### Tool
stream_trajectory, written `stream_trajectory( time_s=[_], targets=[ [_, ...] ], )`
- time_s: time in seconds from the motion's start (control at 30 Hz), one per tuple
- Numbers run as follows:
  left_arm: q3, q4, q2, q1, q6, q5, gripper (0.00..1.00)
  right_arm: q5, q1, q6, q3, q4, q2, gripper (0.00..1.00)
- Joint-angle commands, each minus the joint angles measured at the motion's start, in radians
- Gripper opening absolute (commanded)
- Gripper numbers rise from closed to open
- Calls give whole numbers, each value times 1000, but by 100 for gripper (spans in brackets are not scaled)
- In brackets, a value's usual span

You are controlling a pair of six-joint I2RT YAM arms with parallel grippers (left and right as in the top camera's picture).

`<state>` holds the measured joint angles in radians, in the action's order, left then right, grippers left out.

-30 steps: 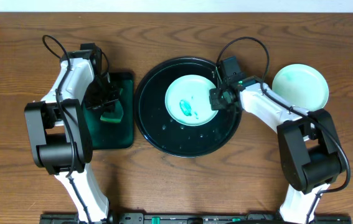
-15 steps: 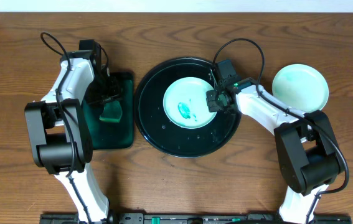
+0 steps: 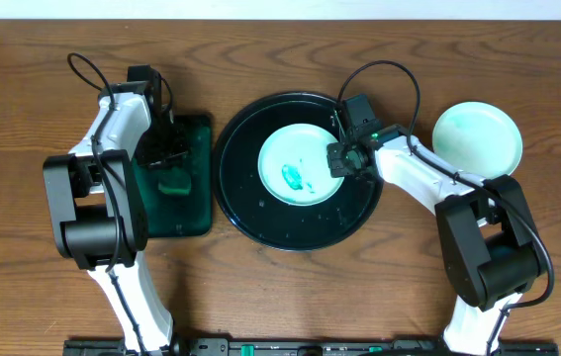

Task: Clean dirty plates on tray and stack at the side
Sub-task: 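Lift the green sponge from its holder with the left gripper, then scrub the plate with the left-held sponge while right gripper holds rim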

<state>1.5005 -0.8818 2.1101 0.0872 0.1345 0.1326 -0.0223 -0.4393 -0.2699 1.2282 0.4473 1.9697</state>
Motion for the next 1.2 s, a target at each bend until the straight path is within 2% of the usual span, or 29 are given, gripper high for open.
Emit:
stream_trajectory(
  time_s=[0.0, 0.33, 0.53, 0.77, 0.9, 1.17],
  targets=[
    [-12, -3, 54, -18, 2, 85, 7, -84, -46, 31, -32, -14, 44, 1],
    [-12, -54, -158, -112, 2, 95, 7, -84, -47, 27, -32, -5, 44, 1],
    [-12, -63, -283, -269, 23, 95, 7, -84, -47, 27, -32, -5, 44, 1],
    [-12, -34, -226, -425, 110, 96, 8, -85, -47, 27, -32, 5, 44, 1],
    [-12, 79, -119, -521, 185, 95, 7, -89, -47, 20, -32, 10, 44, 1],
    [-12, 204, 11, -527, 264, 95, 7, -100, -47, 19, -32, 21, 44, 1]
  ],
)
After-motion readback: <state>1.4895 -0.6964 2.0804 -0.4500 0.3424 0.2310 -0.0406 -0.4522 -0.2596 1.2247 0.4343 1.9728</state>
